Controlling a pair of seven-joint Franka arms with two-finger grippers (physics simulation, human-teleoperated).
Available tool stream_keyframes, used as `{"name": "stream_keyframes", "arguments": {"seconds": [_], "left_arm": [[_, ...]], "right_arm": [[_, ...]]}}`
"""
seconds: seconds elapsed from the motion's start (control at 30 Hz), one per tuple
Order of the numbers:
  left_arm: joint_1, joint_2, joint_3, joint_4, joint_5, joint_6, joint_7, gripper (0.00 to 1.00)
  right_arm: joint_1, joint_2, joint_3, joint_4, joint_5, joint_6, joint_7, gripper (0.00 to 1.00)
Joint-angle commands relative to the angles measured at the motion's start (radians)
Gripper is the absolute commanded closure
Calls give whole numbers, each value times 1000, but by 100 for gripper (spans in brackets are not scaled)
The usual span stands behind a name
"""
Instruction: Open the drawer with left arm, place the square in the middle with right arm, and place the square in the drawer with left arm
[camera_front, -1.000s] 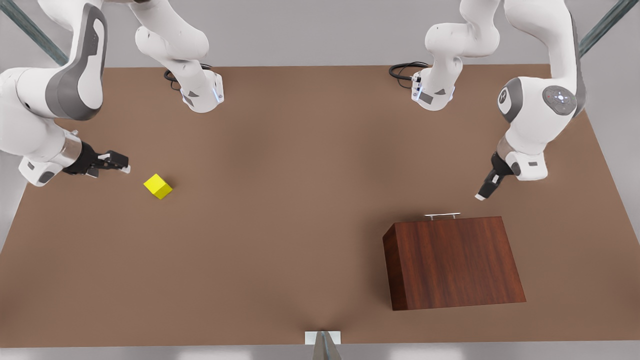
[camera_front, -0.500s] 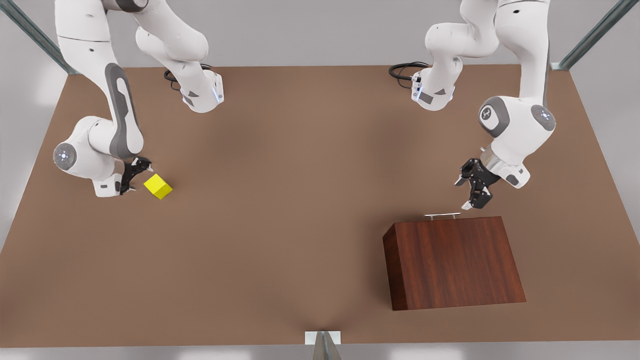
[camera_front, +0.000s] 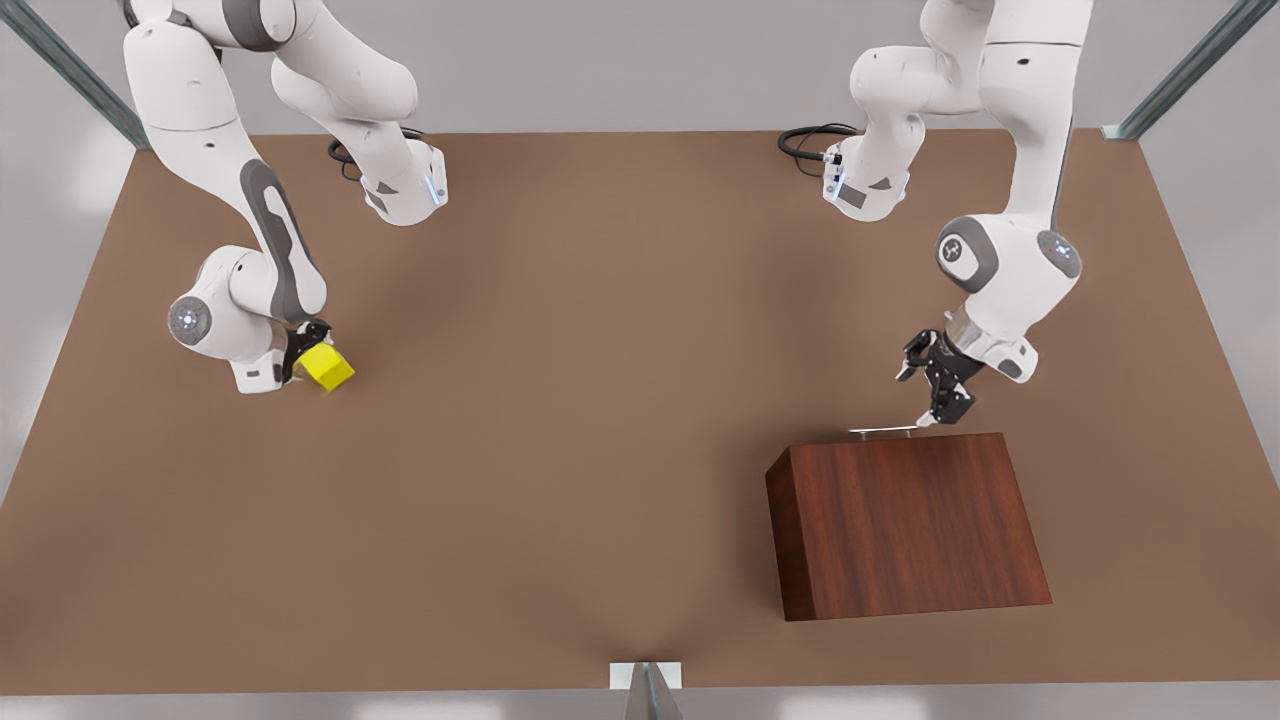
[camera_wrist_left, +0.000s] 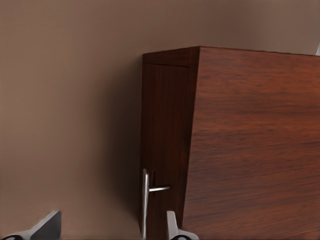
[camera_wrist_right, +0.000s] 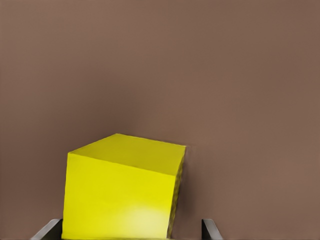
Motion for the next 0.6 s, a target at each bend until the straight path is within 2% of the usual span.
{"name": "stream_keyframes", "arguments": {"seconds": [0.0, 0.2, 0.33, 0.37, 0.4, 0.43, 0.47, 0.57], "left_arm": [[-20, 2, 0, 0, -25, 0, 0, 0], [-22, 34, -40, 2, -27, 42, 0, 0], [-22, 53, -40, 2, -27, 63, 0, 0], [-22, 57, -40, 2, -27, 65, 0, 0], [-22, 60, -40, 2, -27, 65, 0, 0], [-22, 66, -40, 2, -27, 75, 0, 0], [-22, 76, -42, 2, -27, 80, 0, 0], [-22, 89, -54, 2, -27, 85, 0, 0]], "right_arm": [[0, 6, 0, -1, 0, 13, -7, 0], [6, 7, 2, 3, 6, 23, -10, 0], [6, 4, 2, 0, 6, 17, -11, 34], [8, 2, 2, 2, 6, 14, -11, 34], [9, 2, 2, 2, 6, 14, -10, 40], [9, 1, 2, 2, 6, 12, -10, 40], [9, 1, 2, 2, 6, 12, -10, 45], [9, -2, 2, 2, 6, 10, -10, 46]]}}
